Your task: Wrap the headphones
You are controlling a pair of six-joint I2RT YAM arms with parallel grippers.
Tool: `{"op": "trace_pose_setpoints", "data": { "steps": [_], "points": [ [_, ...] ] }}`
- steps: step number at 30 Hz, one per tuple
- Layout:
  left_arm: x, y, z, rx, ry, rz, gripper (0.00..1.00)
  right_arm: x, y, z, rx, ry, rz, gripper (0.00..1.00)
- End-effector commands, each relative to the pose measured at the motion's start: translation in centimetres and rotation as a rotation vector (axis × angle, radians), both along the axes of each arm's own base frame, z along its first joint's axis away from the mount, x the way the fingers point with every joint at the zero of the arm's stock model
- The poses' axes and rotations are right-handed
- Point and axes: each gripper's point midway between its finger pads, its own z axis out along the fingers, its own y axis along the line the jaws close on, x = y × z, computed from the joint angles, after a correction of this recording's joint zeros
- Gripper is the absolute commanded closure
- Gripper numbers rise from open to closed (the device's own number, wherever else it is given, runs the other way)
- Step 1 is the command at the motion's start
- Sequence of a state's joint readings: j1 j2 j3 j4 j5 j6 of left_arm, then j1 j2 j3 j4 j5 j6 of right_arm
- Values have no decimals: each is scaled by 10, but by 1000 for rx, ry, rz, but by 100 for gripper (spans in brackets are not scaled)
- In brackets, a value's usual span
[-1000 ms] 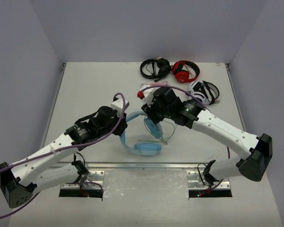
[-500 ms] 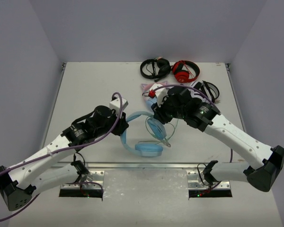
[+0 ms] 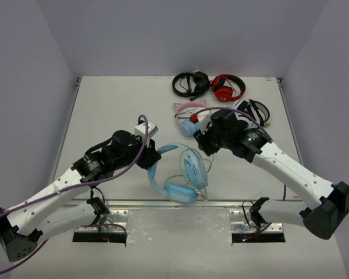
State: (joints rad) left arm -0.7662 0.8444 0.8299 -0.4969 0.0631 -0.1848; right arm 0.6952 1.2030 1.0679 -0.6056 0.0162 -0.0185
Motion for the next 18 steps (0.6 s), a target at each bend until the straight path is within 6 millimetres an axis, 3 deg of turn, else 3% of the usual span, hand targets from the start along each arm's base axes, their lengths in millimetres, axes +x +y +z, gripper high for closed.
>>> {"op": "trace_pose_setpoints", "data": {
  "steps": [1, 5, 9, 12, 18],
  "points": [
    [11, -16, 56, -175, -81, 20, 100, -8, 17, 21, 147, -21, 42, 56],
    [11, -16, 57, -178, -55, 37, 100, -19, 18, 22, 221, -31, 57, 48],
    [9, -16, 64, -190, -44, 41, 99, -9, -2, 20, 261, -29, -36, 30],
    [10, -15, 72, -210, -29, 67, 100, 1, -25, 20, 308, -27, -136, 30],
    [14, -4, 90, -230, 8, 177, 100, 1, -49, 28, 429, -50, -191, 32]
  ]
}}
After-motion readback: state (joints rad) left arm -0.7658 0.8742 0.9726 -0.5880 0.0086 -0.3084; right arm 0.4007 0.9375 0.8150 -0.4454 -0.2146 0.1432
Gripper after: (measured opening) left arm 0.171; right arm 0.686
